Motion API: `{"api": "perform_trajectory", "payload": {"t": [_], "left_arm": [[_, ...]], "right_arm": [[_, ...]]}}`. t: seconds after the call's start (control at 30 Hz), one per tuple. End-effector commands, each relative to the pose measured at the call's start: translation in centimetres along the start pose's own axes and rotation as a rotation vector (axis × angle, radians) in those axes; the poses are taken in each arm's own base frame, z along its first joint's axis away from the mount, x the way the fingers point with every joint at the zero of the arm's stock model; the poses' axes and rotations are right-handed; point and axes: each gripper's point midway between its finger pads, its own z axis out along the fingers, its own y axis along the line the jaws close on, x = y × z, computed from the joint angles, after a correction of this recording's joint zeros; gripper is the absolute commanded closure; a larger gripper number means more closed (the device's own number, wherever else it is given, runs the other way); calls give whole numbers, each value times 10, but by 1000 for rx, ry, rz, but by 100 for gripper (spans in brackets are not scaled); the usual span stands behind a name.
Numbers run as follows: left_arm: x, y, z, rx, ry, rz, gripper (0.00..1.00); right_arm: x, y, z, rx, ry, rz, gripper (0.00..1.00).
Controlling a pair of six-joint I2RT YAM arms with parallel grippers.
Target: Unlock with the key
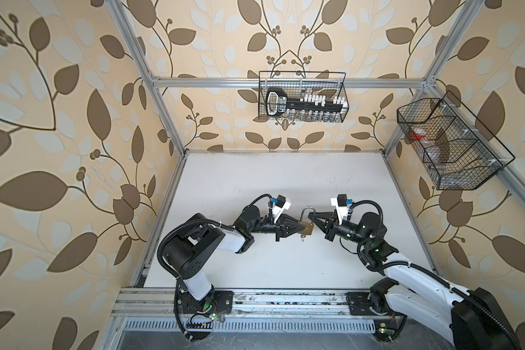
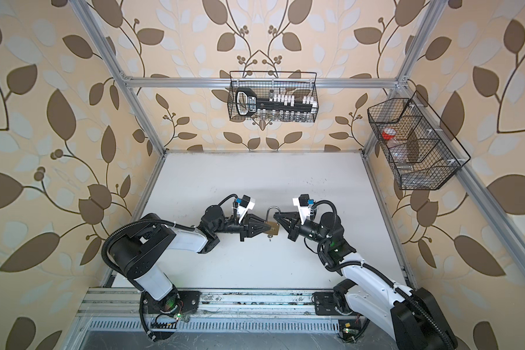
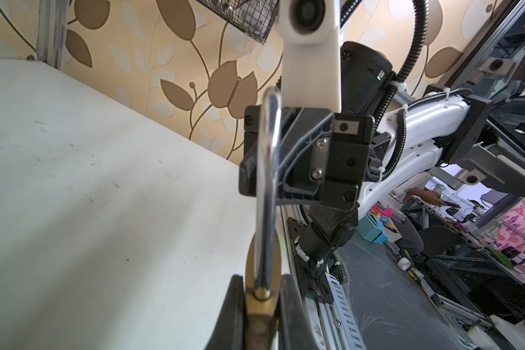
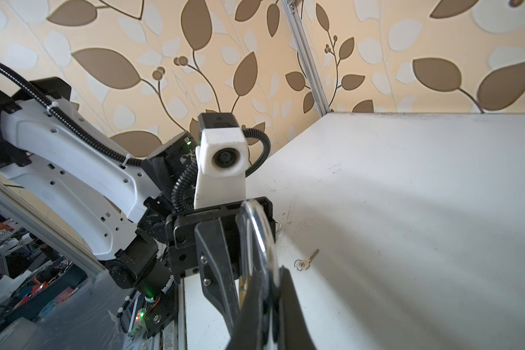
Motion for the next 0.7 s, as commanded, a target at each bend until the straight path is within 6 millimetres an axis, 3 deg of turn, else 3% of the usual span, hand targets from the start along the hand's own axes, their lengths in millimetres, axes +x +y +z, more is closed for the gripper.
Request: {"api": "perform_trajectory", "payload": {"t": [0.0, 0.1, 0.17, 0.2, 0.27, 0.4, 0.47, 0.57, 0.67], "left_arm": [[-23, -11, 0, 35, -61, 62, 100], [-26, -8, -1, 7, -79, 56, 100], [-30, 0, -4, -49, -110, 48, 100], [-34, 5, -7, -90, -132, 41, 100], [-41, 20, -17, -204, -185, 20, 100], [-58, 50, -52, -501, -311, -5, 100], [-65, 64, -76, -673, -361, -25, 100], [-66, 76, -100, -843, -359, -36, 100], [-70, 75, -110, -888, -396, -52, 100]], "right_arm": [[-33, 8, 0, -6, -92, -77, 100], [-32, -2, 0, 52, -87, -62, 98], [-31, -12, 0, 96, -78, -54, 59], [-29, -21, -1, 149, -71, -45, 46], [-25, -42, -6, 274, -51, -43, 35], [-20, -91, -33, 598, -44, -26, 28], [-18, -103, -45, 706, -41, -37, 27], [-20, -99, -46, 733, -41, -85, 28], [-20, -82, -34, 688, -28, -149, 31]]}}
